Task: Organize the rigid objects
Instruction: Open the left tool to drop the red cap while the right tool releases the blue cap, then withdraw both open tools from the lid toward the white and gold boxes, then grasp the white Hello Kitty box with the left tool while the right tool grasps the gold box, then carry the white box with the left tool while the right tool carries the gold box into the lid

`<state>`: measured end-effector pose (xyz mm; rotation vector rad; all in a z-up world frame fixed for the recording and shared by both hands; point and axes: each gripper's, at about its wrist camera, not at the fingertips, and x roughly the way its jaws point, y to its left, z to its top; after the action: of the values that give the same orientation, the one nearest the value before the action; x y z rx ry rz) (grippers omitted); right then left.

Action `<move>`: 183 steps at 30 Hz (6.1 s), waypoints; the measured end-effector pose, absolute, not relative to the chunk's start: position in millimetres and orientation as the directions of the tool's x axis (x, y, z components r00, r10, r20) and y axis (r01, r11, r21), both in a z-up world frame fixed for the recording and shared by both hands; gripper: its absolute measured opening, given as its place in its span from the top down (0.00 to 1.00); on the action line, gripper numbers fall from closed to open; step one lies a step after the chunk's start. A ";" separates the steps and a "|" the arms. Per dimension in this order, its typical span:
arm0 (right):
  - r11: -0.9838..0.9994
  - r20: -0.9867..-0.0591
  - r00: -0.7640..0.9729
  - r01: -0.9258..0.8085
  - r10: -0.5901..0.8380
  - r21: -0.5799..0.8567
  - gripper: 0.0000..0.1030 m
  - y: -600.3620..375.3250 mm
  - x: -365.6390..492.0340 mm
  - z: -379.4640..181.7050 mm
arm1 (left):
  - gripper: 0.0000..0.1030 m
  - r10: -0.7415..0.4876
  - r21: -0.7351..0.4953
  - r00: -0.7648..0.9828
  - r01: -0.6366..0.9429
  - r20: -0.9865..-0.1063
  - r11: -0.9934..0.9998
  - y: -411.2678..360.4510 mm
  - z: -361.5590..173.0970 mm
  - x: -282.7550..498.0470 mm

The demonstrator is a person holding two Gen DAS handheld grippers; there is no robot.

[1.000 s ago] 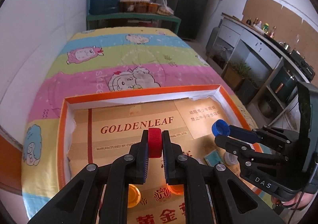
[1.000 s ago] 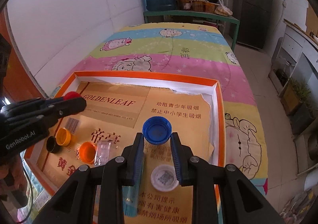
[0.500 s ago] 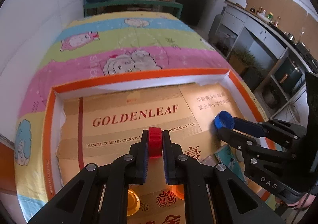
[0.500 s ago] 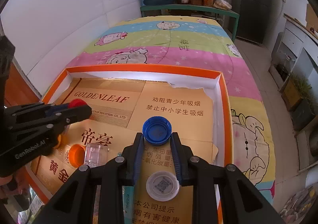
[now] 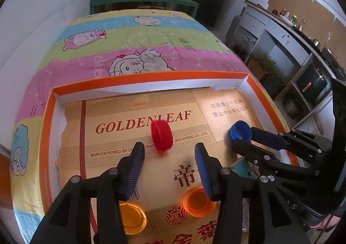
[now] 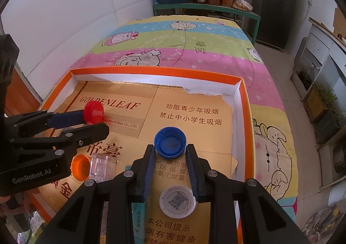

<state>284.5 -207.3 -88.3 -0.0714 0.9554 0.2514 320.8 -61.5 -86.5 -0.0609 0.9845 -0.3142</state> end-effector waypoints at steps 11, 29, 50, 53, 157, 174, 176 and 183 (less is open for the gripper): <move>0.970 -0.812 0.554 -0.235 0.185 0.061 0.55 -208.2 281.8 -86.6 | 0.52 -0.315 -0.234 0.527 0.216 -0.789 0.948 -50.9 -80.3 313.6; 0.977 -0.785 0.591 -0.194 0.188 0.088 0.52 -216.6 256.6 -68.4 | 0.52 -0.331 -0.252 0.624 0.215 -0.708 0.944 -33.5 -47.1 267.3; 0.975 -0.763 0.616 -0.203 0.195 0.086 0.52 -204.5 206.4 -45.1 | 0.52 -0.304 -0.249 0.689 0.181 -0.658 0.951 -12.7 -21.3 202.5; 0.975 -0.761 0.619 -0.205 0.194 0.082 0.52 -202.3 198.8 -42.2 | 0.52 -0.291 -0.242 0.698 0.172 -0.654 0.955 -11.4 -18.6 194.2; 0.970 -0.772 0.596 -0.219 0.221 0.108 0.82 -149.3 88.3 -88.7 | 0.74 -0.246 -0.056 0.569 0.329 -0.785 0.943 -13.9 -97.1 116.7; 0.971 -0.747 0.623 -0.199 0.231 0.134 0.82 -162.8 86.6 -74.9 | 0.74 -0.293 -0.132 0.632 0.290 -0.717 0.948 -9.7 -61.8 97.4; 0.970 -0.742 0.629 -0.200 0.233 0.136 0.82 -163.8 85.7 -72.2 | 0.74 -0.299 -0.137 0.640 0.292 -0.708 0.947 -10.0 -56.4 95.5; 0.969 -0.725 0.646 -0.203 0.238 0.138 0.82 -168.3 82.2 -60.8 | 0.74 -0.314 -0.144 0.669 0.297 -0.674 0.944 -12.5 -37.1 92.4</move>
<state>82.2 -168.3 -60.8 0.0454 0.8311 0.2513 92.4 -12.5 -37.1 -0.0226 0.7646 -0.3444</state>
